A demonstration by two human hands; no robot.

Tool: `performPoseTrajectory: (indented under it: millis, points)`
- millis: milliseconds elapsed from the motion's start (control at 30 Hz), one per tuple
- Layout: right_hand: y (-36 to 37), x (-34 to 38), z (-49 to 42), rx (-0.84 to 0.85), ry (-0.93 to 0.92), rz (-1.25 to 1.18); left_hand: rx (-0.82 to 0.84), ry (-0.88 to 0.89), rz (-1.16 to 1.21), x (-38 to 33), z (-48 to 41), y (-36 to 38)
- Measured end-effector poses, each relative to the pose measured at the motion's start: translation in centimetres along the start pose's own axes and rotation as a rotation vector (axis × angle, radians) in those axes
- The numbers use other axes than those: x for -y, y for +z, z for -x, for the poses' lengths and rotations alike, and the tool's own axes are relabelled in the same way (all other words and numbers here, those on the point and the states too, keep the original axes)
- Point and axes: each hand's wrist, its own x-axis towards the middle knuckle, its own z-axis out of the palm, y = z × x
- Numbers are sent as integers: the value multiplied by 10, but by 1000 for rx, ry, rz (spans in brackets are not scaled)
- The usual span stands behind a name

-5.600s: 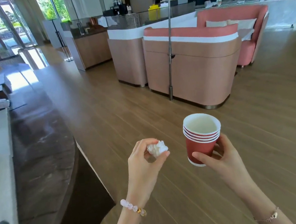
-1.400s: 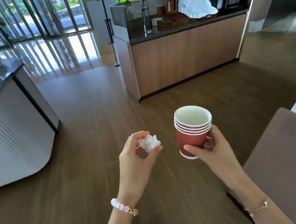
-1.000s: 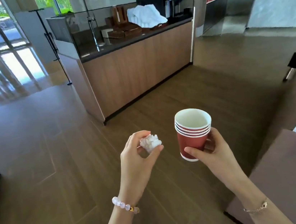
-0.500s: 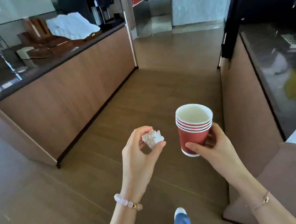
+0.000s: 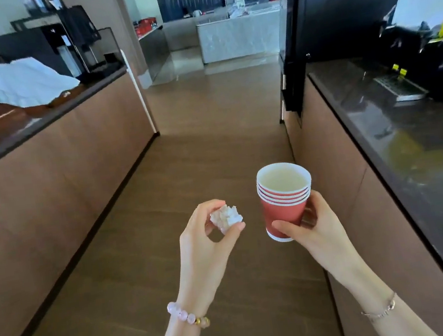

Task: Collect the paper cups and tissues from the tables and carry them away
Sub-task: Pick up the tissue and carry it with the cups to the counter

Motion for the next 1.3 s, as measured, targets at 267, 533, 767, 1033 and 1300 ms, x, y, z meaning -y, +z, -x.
performPoseTrajectory:
  millis: [267, 533, 767, 1033, 1300]
  points:
    - [-45, -15, -86, -193, 38, 21, 177, 20, 108, 21, -111, 75]
    - [-92, -41, -154, -491, 70, 45, 454, 106, 183, 34, -217, 171]
    - [-126, -53, -192, -857, 148, 67, 812, 218, 284, 25, -297, 268]
    - [-150, -51, -172, -1299, 204, 141, 1167, 351, 379, -3, -309, 362]
    - [-171, -60, -120, -1603, 275, 216, 1430, 457, 445, -26, -262, 428]
